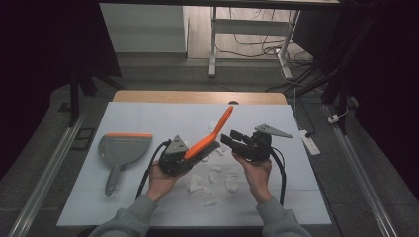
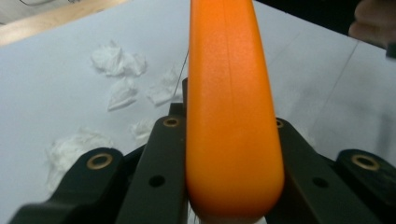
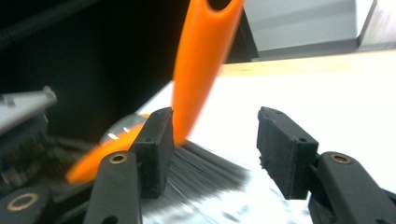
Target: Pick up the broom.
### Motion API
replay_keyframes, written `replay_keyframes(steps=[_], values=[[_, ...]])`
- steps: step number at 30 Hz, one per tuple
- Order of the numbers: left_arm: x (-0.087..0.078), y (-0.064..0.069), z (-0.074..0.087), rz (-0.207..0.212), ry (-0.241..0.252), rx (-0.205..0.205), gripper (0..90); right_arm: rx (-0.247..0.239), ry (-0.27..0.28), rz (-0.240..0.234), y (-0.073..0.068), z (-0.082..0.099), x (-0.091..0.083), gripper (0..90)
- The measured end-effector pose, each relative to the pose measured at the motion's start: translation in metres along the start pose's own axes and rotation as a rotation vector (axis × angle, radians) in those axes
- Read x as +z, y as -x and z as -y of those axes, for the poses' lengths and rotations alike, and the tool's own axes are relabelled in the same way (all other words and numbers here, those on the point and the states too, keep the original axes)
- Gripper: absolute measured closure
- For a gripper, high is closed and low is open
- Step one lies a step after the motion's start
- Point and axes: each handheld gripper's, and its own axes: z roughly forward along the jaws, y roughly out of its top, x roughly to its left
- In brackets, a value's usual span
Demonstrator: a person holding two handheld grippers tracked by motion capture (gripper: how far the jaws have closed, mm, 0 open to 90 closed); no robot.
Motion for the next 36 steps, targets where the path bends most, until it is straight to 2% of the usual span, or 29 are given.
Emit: replay_keyframes(steps=[3, 5, 9, 13, 15, 17, 22, 26, 31, 36], values=[[-0.005, -0.005, 0.001, -0.003, -0.009, -0.002, 80.3, -0.086, -0.081, -0.021, 0.003, -0.007, -0.006, 40.9], [-0.007, -0.007, 0.000, 0.004, -0.026, 0.015, 80.3, -0.132, -0.137, -0.038, 0.004, -0.009, -0.008, 39.2], [-0.010, -0.008, -0.002, 0.018, -0.077, 0.056, 80.3, -0.201, -0.199, -0.073, 0.003, -0.012, -0.011, 38.4], [-0.011, -0.009, -0.003, 0.049, -0.115, 0.072, 80.3, -0.263, -0.241, -0.100, -0.001, -0.013, -0.014, 38.3], [-0.012, -0.010, -0.003, 0.046, -0.118, 0.078, 80.2, -0.302, -0.255, -0.105, -0.004, -0.013, -0.016, 38.6], [-0.012, -0.010, -0.003, 0.050, -0.119, 0.081, 80.2, -0.345, -0.241, -0.084, -0.008, -0.015, -0.020, 39.7], [-0.013, -0.009, -0.004, 0.077, -0.147, 0.098, 80.2, -0.407, -0.249, -0.098, -0.017, -0.022, -0.027, 39.7], [-0.009, -0.005, -0.005, 0.098, -0.170, 0.114, 80.1, -0.432, -0.276, -0.131, -0.023, -0.021, -0.026, 39.9], [-0.006, 0.000, -0.005, 0.122, -0.199, 0.135, 80.1, -0.482, -0.302, -0.130, -0.032, -0.020, -0.023, 39.8], [-0.002, 0.007, -0.006, 0.140, -0.237, 0.182, 80.1, -0.535, -0.332, -0.140, -0.041, -0.020, -0.022, 39.4]])
